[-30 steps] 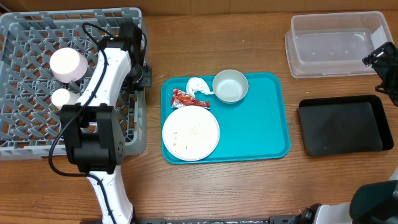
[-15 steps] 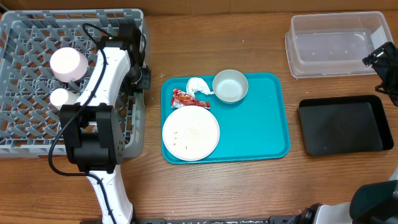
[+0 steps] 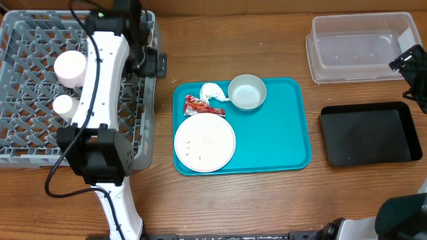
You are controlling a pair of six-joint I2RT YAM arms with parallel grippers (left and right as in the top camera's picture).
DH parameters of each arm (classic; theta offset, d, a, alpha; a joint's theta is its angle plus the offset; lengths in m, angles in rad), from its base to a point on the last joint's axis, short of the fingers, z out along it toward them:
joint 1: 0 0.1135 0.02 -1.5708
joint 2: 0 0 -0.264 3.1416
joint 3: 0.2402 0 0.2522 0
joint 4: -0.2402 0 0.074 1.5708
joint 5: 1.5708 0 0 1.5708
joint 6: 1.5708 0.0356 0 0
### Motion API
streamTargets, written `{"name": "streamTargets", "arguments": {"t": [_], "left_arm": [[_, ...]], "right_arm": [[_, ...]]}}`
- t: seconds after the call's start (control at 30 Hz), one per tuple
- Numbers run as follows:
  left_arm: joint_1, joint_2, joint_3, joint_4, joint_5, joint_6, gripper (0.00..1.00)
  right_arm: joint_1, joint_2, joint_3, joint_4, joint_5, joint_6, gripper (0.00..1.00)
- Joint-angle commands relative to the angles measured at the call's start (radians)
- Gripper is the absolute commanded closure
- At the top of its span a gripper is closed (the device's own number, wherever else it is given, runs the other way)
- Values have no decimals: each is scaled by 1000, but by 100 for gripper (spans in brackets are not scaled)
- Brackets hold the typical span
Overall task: Sort waste into correct bins and load items into the dishwasher
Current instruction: 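Move the left gripper right to the white bowl on the tray, then close the left gripper on the white bowl's rim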
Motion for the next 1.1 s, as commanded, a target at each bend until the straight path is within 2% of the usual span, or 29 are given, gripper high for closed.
{"name": "streamTargets", "arguments": {"t": [0.0,0.1,0.17,0.2,0.27,0.33,0.37,0.4,0.67,0.9,1.07], "left_arm": [[-2,0,145,-37,358,-49,0],[-19,0,156,-39,677,12,0],[-48,1,145,-45,786,106,0],[-68,1,141,-48,788,130,0],[-120,2,129,-41,731,146,0],[-190,3,106,-10,613,145,14],[-248,3,81,30,519,129,29],[-283,3,63,57,472,113,31],[-539,4,-129,352,126,13,30],[-660,10,-256,566,-154,11,31],[-670,10,-330,645,-180,19,32]], "right_arm": [[-1,-2,13,3,0,1,0],[-1,-2,13,3,0,1,0],[-1,-2,13,3,0,1,0],[-1,-2,13,3,0,1,0],[-1,-2,13,3,0,1,0],[-1,-2,13,3,0,1,0],[-1,-2,13,3,0,1,0],[-1,-2,13,3,0,1,0],[-1,-2,13,3,0,1,0],[-1,-2,13,3,0,1,0],[-1,-2,13,3,0,1,0]]}}
